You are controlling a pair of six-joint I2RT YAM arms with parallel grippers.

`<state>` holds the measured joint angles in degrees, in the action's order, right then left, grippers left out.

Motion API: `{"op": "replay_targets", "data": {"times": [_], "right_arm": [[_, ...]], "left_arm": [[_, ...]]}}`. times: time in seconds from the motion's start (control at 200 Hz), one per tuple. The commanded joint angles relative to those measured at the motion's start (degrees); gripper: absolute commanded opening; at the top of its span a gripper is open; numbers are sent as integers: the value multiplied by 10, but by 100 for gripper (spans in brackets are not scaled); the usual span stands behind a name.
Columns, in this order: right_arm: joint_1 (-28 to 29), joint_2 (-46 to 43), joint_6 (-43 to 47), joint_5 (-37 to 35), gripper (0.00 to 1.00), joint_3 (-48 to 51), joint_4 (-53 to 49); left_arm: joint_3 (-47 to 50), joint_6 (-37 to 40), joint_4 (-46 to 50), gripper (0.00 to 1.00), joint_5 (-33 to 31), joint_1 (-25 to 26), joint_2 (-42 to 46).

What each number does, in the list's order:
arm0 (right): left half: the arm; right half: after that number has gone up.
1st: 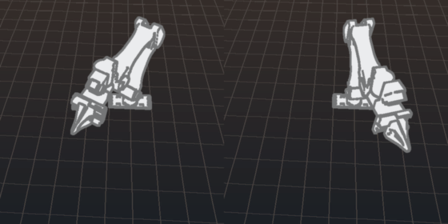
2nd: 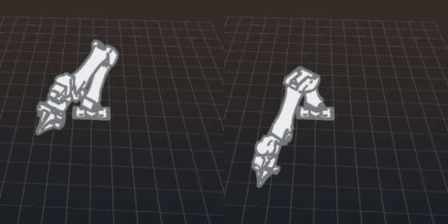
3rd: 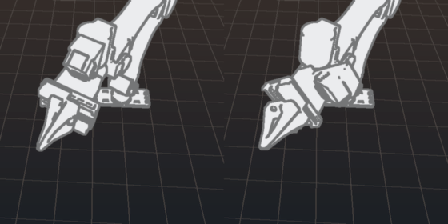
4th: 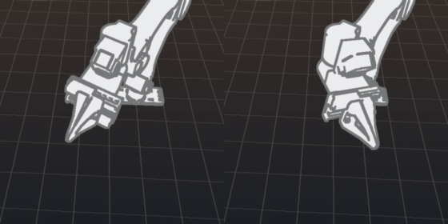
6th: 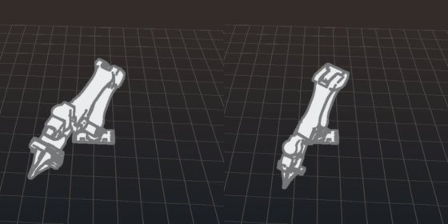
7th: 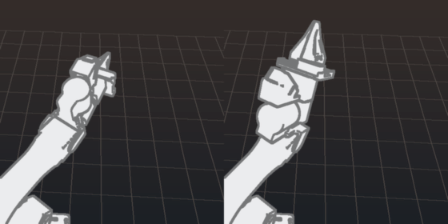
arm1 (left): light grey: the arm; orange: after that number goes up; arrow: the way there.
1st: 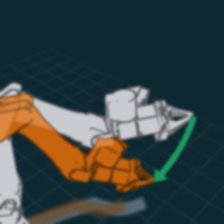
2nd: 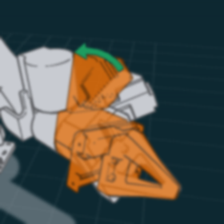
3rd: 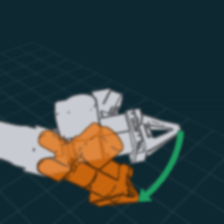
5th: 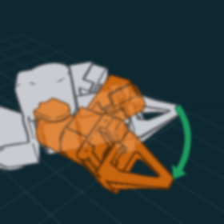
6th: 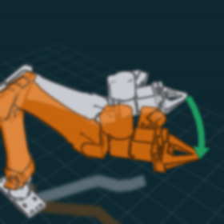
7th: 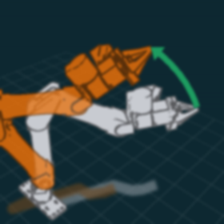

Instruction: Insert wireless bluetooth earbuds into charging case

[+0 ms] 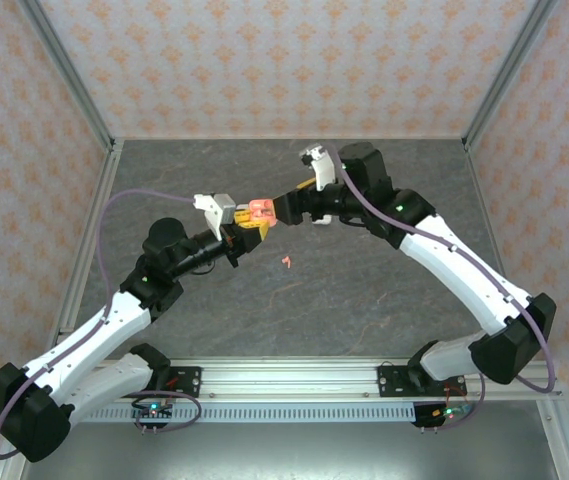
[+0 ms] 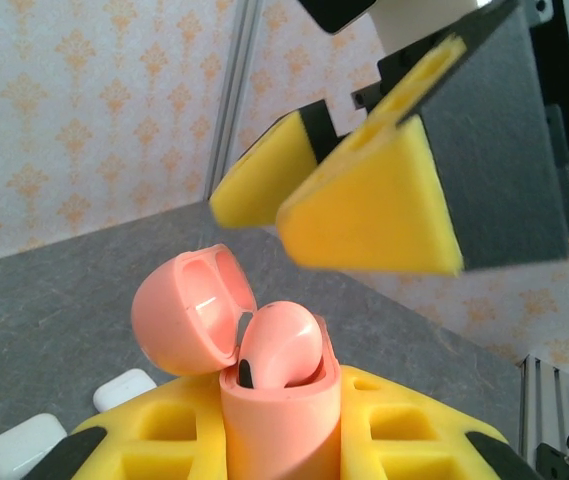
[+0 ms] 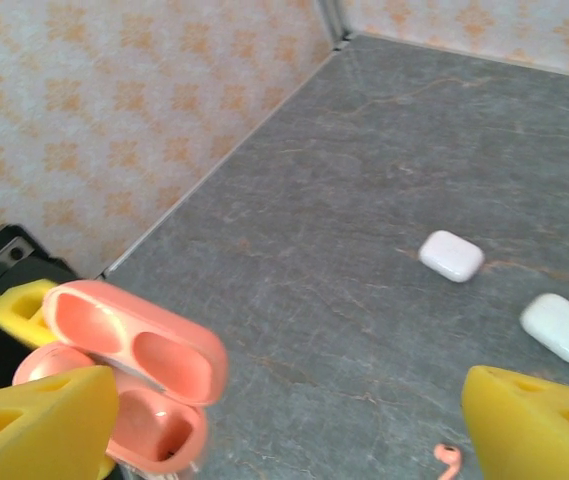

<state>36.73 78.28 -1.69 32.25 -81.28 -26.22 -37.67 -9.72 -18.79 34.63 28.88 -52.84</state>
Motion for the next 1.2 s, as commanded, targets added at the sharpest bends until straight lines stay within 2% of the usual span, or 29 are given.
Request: {"op": "replay_targets", "data": {"times": [0.0, 0.1, 0.165, 0.34, 0.475, 0.606, 0.731, 1.026, 1.196], "right_arm": [[-18, -24, -35, -47, 89, 3, -11], [-32, -36, -64, -66, 91, 33, 6], [-36, -43, -82, -94, 100, 50, 11], [-46, -56, -128, -169, 99, 102, 32], [-47, -34, -144, -176, 100, 107, 1], [-43, 22, -155, -166, 85, 80, -82], [-16, 67, -166, -163, 77, 78, -108], [54, 215, -178, -209, 64, 34, -130], [84, 316, -143, -256, 58, -48, -183]], "left_arm": [[4, 22, 25, 0, -20, 6, 25], [11, 28, 48, 0, -31, 6, 41], [17, 29, 58, 0, -38, 6, 52], [32, 30, 75, 0, -56, 6, 75], [37, 30, 88, 0, -70, 6, 85], [38, 36, 112, 0, -79, 6, 92], [44, 37, 126, 0, -86, 6, 104], [63, 36, 136, 0, -96, 6, 127], [64, 40, 141, 0, -95, 6, 131]]}}
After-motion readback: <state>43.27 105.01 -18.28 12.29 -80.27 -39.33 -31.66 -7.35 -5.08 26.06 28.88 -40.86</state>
